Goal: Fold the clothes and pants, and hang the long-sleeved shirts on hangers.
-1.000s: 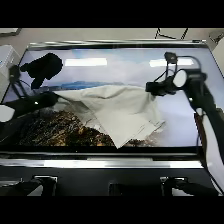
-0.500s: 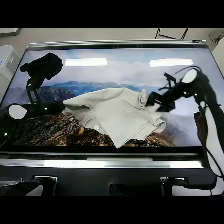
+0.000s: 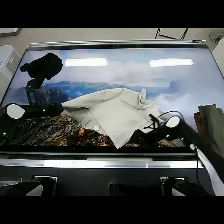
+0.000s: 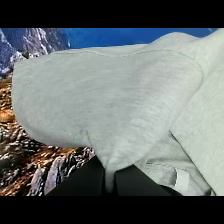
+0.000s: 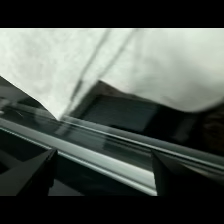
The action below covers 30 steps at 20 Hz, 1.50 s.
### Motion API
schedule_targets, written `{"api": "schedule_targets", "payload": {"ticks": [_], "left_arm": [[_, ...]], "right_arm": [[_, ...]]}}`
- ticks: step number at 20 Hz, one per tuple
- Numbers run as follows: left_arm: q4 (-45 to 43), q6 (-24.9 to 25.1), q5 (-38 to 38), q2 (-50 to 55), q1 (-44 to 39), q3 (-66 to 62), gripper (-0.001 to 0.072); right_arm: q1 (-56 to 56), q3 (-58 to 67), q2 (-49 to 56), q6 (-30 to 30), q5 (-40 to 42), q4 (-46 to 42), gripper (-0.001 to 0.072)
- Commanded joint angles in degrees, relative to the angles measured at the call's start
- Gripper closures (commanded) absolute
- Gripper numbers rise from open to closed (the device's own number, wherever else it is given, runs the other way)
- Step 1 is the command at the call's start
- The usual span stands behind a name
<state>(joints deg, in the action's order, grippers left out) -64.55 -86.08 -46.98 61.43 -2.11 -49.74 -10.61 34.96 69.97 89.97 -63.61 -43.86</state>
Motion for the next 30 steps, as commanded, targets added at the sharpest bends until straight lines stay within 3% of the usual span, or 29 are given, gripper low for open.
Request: {"api": "schedule_targets", "payload": {"ticks": [1, 4, 6, 8, 9, 10, 13, 16, 20, 25, 30], "left_arm": [[0.0, 0.2, -0.5, 0.0, 0.1, 0.0, 0.0682], [0.0, 0.2, -0.6, 0.0, 0.1, 0.0, 0.0683], [0.0, 0.2, -0.6, 0.0, 0.1, 0.0, 0.0683], [0.0, 0.2, -0.6, 0.0, 0.1, 0.0, 0.0682], [0.0, 0.2, -0.6, 0.0, 0.1, 0.0, 0.0683], [0.0, 0.2, -0.6, 0.0, 0.3, 0.0, 0.0683], [0.0, 1.7, -0.6, -0.7, 0.4, -0.7, 0.0683], [-0.1, 3.9, -0.6, -3.7, 1.2, -5.9, 0.0684], [-0.2, 3.9, 0.5, -10.1, 2.9, -24.9, 0.0684], [5.3, 3.8, 5.5, -15.5, 1.3, -55.5, 0.0683], [6.3, 3.8, 10.6, -16.6, 0.7, -68.3, 0.0684]], "right_arm": [[-9.0, -4.9, 0.0, -0.8, 16.6, 12.9, 0.0068], [-13.9, -4.8, 3.7, -1.3, 22.3, 20.2, 0.0073], [-16.1, -4.2, 6.1, -3.8, 23.7, 23.6, 0.0129], [-16.4, -2.8, 6.9, -3.8, 24.8, 24.3, 0.0349], [-16.3, -1.9, 6.9, -3.7, 24.8, 24.1, 0.0592], [-16.4, -0.8, 6.9, -3.7, 24.4, 23.8, 0.0664], [-16.3, 6.1, 5.1, -2.7, 21.3, 12.7, 0.0667], [-10.0, 19.1, 0.4, 5.7, 13.7, -7.0, 0.0667], [3.7, 45.3, -8.8, 4.1, 9.1, -23.6, 0.0666], [11.1, 75.8, -17.3, 3.5, 14.1, -29.7, 0.0665], [11.1, 81.9, -22.6, 3.7, 19.1, -30.3, 0.0665]]}}
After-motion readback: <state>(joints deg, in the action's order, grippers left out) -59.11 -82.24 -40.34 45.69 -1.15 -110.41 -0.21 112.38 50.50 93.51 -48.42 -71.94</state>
